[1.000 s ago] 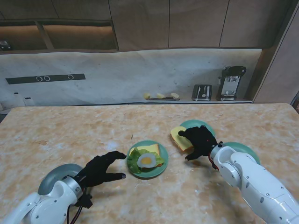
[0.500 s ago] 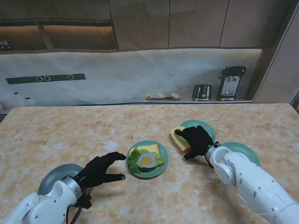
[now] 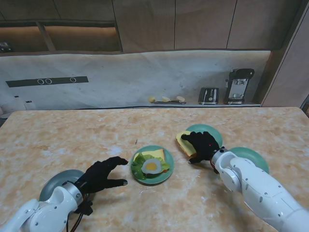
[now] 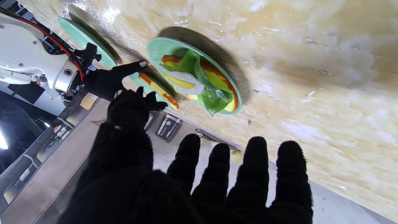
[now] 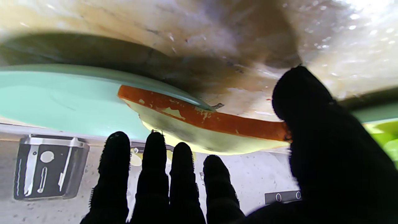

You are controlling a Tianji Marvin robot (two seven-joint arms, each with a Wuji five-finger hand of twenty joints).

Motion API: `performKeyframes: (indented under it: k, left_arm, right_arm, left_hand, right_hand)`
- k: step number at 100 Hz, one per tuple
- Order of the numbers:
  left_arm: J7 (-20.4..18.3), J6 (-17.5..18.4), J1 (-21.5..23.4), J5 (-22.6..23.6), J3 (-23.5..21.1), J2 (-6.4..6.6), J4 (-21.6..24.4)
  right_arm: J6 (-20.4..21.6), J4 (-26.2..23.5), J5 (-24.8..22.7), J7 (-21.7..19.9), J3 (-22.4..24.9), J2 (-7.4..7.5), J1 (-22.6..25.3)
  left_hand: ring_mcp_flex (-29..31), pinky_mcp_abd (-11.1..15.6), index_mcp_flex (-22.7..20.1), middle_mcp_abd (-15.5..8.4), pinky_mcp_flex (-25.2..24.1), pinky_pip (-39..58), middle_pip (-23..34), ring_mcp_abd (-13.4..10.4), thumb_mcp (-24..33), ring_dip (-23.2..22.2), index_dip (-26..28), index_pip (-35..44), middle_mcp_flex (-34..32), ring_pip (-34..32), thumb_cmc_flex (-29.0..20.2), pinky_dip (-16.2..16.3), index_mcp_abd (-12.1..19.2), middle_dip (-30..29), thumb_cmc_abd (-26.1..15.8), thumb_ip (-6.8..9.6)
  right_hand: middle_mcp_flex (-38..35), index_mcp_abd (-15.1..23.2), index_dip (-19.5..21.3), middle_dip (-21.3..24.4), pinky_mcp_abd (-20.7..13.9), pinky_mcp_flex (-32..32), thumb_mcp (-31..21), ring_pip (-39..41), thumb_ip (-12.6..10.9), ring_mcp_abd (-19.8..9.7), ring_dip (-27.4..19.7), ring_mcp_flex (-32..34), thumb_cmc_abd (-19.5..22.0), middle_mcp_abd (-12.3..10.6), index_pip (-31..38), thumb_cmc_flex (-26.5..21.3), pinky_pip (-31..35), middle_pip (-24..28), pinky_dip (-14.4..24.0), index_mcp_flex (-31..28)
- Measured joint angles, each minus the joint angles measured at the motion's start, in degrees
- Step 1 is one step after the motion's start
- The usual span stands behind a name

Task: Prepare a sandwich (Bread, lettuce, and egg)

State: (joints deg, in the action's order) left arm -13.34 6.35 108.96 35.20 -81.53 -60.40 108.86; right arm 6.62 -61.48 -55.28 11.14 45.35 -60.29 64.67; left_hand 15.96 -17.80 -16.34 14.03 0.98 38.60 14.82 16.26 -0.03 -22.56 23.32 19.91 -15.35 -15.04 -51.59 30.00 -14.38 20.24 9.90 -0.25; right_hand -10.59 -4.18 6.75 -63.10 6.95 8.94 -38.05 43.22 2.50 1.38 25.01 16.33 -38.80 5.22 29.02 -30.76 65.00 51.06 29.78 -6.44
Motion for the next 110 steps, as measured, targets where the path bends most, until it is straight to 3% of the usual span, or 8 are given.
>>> performKeyframes:
  k: [16, 26, 37, 63, 83, 110]
  left_arm:
    - [0.59, 0.17, 0.01, -0.02, -0.07, 0.00, -0.05]
    - [0.62, 0.28, 0.05, 0.06, -0.23, -0.01, -0.06]
    - [0.72, 0.39, 0.14, 0.15, -0.37, -0.03, -0.07]
    - [0.72, 0.26, 0.33, 0.04, -0.51, -0.03, -0.05]
    - [0.72, 0.34, 0.37, 0.17, -0.60, -0.03, -0.04]
    - [1.75, 0.59, 0.45, 0.46, -0.61, -0.09, -0.07]
  right_arm:
    - [-0.23, 0.66, 1.14, 0.23, -0.56, -0.42, -0.28]
    - [-0.56, 0.96, 1.07, 0.89, -0.98, -0.56, -0.56]
    - [-1.31, 1.44, 1.11, 1.50, -1.68, -0.73, -0.99]
    - [-1.23, 3.19, 2.45, 3.99, -2.51, -1.44, -1.69]
    - [-1.06, 3.40, 2.96, 4.65, -1.79, -1.85, -1.56]
    - [-1.51, 3.30, 2.94, 5.66, -1.14, -1.97, -1.34]
  left_hand:
    - [0.01, 0.00, -0.02, 0.00, 0.00, 0.00, 0.00, 0.00, 0.00, 0.00, 0.00, 0.00, -0.01, 0.00, 0.00, 0.00, 0.00, 0.00, 0.00, 0.00]
    - [0.01, 0.00, -0.71, 0.00, 0.00, 0.00, 0.00, 0.00, -0.06, 0.00, 0.03, 0.21, -0.01, 0.00, -1.35, 0.00, 0.00, 0.00, 0.00, 0.00]
    - [0.02, 0.00, -0.71, 0.00, 0.00, 0.40, 0.01, 0.00, -0.06, 0.00, 0.03, 0.21, -0.01, 0.00, -1.35, 0.00, 0.00, 0.00, 0.00, 0.00]
    - [0.02, 0.00, -0.71, 0.00, 0.03, 0.48, 0.37, 0.00, -0.06, 0.00, 0.03, 0.21, -0.01, 0.00, -1.35, 0.00, 0.00, 0.00, 0.00, 0.00]
    - [0.02, 0.00, -0.71, 0.00, 0.02, 0.50, 0.57, 0.00, -0.06, 0.00, 0.03, 0.21, -0.02, 0.00, -1.35, 0.00, 0.00, 0.00, 0.00, 0.00]
    - [0.02, 0.00, -0.71, 0.00, 0.03, 0.97, 0.58, 0.00, -0.06, 0.00, 0.03, 0.21, -0.02, 0.00, -1.35, 0.00, 0.01, 0.00, 0.00, -0.01]
  right_hand:
    - [0.01, -2.39, 0.61, 0.00, 0.26, 3.11, -2.38, 0.45, 0.00, -0.01, 0.16, 1.96, 0.03, 0.00, 8.13, -0.77, 0.48, 3.21, -0.43, 0.11]
    - [-0.02, -2.94, 2.09, 0.00, 0.23, 4.20, -12.62, 1.17, 0.00, 0.05, 0.85, 2.98, -2.68, 0.00, 11.62, -1.34, 1.23, 3.92, -0.73, 0.25]
    - [-0.76, -3.00, 3.34, 0.00, 0.16, 4.44, -18.70, 2.33, 0.91, 0.05, 1.54, 3.61, -3.89, 0.00, 13.92, -2.04, 1.98, 4.74, -1.01, 0.33]
    - [-4.33, -2.99, 7.00, 0.00, -0.76, 7.19, -20.89, 3.89, 1.44, 0.10, 2.17, 6.56, -2.74, -0.25, 21.02, -1.94, 4.68, 6.49, -1.04, 0.63]
    - [-8.52, -2.35, 8.11, 0.00, -1.01, 9.65, -24.59, 5.37, 1.58, 0.18, 2.96, 10.54, -2.11, -0.30, 22.38, 0.63, 6.61, 6.72, -1.06, -3.40]
    - [-12.13, -1.82, 10.46, 0.00, -2.72, 10.84, -25.02, 12.38, 2.67, 0.87, 6.13, 13.35, 4.14, -0.30, 23.35, 0.66, 10.06, 8.87, -1.48, -7.83]
